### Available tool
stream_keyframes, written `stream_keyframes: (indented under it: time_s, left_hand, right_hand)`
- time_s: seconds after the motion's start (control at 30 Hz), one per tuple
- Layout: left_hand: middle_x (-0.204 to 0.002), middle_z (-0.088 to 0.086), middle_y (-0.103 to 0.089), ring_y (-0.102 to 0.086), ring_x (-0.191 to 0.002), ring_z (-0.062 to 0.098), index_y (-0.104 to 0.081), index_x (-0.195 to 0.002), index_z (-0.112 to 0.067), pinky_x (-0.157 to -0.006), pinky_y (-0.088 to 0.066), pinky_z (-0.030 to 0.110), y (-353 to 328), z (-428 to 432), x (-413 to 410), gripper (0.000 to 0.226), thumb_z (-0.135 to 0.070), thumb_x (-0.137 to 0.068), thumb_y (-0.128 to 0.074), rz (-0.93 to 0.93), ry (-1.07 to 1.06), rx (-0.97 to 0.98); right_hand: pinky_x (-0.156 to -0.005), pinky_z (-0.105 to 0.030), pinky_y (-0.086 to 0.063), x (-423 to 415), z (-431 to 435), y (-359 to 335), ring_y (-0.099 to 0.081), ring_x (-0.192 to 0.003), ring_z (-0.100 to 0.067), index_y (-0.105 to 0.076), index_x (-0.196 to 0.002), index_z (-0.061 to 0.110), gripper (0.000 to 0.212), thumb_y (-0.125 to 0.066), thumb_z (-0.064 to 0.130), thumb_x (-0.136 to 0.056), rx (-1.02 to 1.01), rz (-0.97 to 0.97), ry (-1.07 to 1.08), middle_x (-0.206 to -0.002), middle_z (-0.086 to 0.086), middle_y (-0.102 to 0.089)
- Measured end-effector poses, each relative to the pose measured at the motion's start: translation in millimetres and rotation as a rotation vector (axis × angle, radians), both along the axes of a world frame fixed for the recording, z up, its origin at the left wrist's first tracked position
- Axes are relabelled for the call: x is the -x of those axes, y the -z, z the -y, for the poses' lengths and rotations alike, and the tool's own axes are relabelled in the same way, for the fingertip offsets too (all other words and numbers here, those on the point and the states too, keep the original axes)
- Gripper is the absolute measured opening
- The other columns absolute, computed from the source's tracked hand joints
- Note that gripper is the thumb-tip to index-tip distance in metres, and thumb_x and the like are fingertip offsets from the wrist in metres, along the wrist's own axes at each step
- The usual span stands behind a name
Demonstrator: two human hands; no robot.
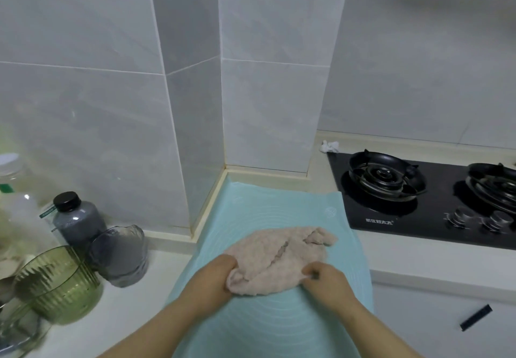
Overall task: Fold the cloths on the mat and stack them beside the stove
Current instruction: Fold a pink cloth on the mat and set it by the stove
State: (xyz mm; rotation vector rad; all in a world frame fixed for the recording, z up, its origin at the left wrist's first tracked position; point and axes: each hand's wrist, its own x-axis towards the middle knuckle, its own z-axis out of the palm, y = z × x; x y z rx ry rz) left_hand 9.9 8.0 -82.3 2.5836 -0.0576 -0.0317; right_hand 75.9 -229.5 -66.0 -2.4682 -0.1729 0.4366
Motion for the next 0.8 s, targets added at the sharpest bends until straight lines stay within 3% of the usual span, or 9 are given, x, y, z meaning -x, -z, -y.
stream_keyframes:
  time_s: [0.1,0.13,0.2,0.27,0.33,0.43,0.6,0.7,0.8]
  left_hand:
    - [-0.108,-0.013,-0.050,-0.050,-0.105,0.009,-0.047,-0.094,-0.033,-0.082,-0.037,0.020,10.9,3.8,8.4,0.049,-0.068,-0.060,-0.038,-0.028,0.037,0.012]
    - [-0.117,-0.014,-0.045,-0.046,-0.110,0.004,-0.050,-0.097,-0.029,-0.087,-0.036,0.018,10.2,5.8,8.8,0.064,-0.077,-0.057,-0.040,-0.056,0.053,0.000]
    - [-0.119,-0.015,-0.041,-0.042,-0.112,-0.001,-0.048,-0.082,-0.033,-0.092,-0.035,0.020,6.6,10.1,8.4,0.068,-0.092,-0.057,-0.027,-0.101,0.059,0.023]
    - [-0.120,-0.012,-0.043,-0.041,-0.118,0.000,-0.049,-0.074,-0.033,-0.097,-0.033,0.022,2.8,11.9,6.0,0.054,-0.080,-0.078,-0.023,-0.123,0.035,0.054]
    - [-0.123,-0.016,-0.040,-0.039,-0.122,-0.001,-0.052,-0.075,-0.030,-0.093,-0.030,0.018,3.4,11.8,3.7,0.036,-0.053,-0.094,-0.033,-0.128,0.021,0.053]
    - [-0.131,-0.019,-0.030,-0.040,-0.125,0.003,-0.044,-0.072,-0.034,-0.085,-0.031,0.018,8.2,12.1,3.5,0.021,-0.042,-0.088,-0.056,-0.146,0.013,0.017]
    - [-0.147,-0.012,-0.022,-0.034,-0.129,0.003,-0.037,-0.074,-0.036,-0.091,-0.033,0.017,10.6,14.7,7.0,0.031,-0.040,-0.077,-0.068,-0.154,0.008,-0.013]
    - [-0.136,-0.018,-0.025,-0.022,-0.128,-0.007,-0.035,-0.075,-0.036,-0.093,-0.031,0.016,9.8,16.2,12.1,0.039,-0.051,-0.072,-0.071,-0.128,0.020,-0.021]
    - [-0.123,-0.022,-0.030,-0.022,-0.132,-0.005,-0.033,-0.077,-0.039,-0.093,-0.031,0.013,13.6,17.9,20.6,0.039,-0.052,-0.072,-0.070,-0.089,0.030,-0.020]
  right_hand:
    - [-0.075,-0.028,-0.041,-0.5,4.8,-0.4,-0.050,-0.081,-0.015,-0.052,-0.096,0.013,0.013,-0.044,0.006,-0.089,-0.159,-0.038,0.182,-0.103,-0.006,-0.059]
    - [-0.072,-0.031,-0.043,-3.0,5.4,-0.1,-0.049,-0.076,-0.016,-0.048,-0.098,0.010,0.013,-0.043,0.003,-0.088,-0.205,-0.022,0.251,-0.101,-0.009,-0.057]
    - [-0.063,-0.031,-0.046,-7.9,4.6,0.1,-0.052,-0.080,-0.021,-0.038,-0.123,0.008,0.041,-0.047,0.001,-0.083,-0.273,0.010,0.294,-0.118,-0.015,-0.047]
    - [-0.063,-0.028,-0.047,-7.6,0.0,-2.0,-0.054,-0.098,-0.027,-0.015,-0.146,0.024,0.080,-0.051,0.001,-0.079,-0.240,-0.009,0.187,-0.149,-0.009,-0.015]
    - [-0.088,-0.036,-0.048,-5.6,-6.1,-2.7,-0.045,-0.123,-0.031,-0.003,-0.148,0.036,0.092,-0.053,0.004,-0.079,-0.145,-0.017,0.040,-0.156,0.001,0.010]
    - [-0.110,-0.041,-0.029,-2.0,-8.9,-0.6,-0.024,-0.138,-0.033,0.000,-0.148,0.036,0.080,-0.045,0.013,-0.086,0.047,-0.017,-0.138,-0.155,-0.002,-0.013]
    - [-0.101,-0.036,-0.034,3.4,-1.4,3.8,-0.029,-0.123,-0.030,-0.016,-0.147,0.036,0.064,-0.034,0.009,-0.091,0.216,0.035,-0.213,-0.132,-0.007,-0.037]
    - [-0.090,-0.030,-0.037,6.6,1.5,5.9,-0.030,-0.109,-0.023,-0.043,-0.134,0.030,0.047,-0.033,0.009,-0.093,0.222,0.091,-0.239,-0.111,-0.002,-0.038]
    - [-0.082,-0.025,-0.037,13.9,5.0,8.0,-0.026,-0.097,-0.017,-0.051,-0.122,0.023,0.037,-0.034,0.008,-0.093,0.214,0.185,-0.248,-0.103,0.001,-0.034]
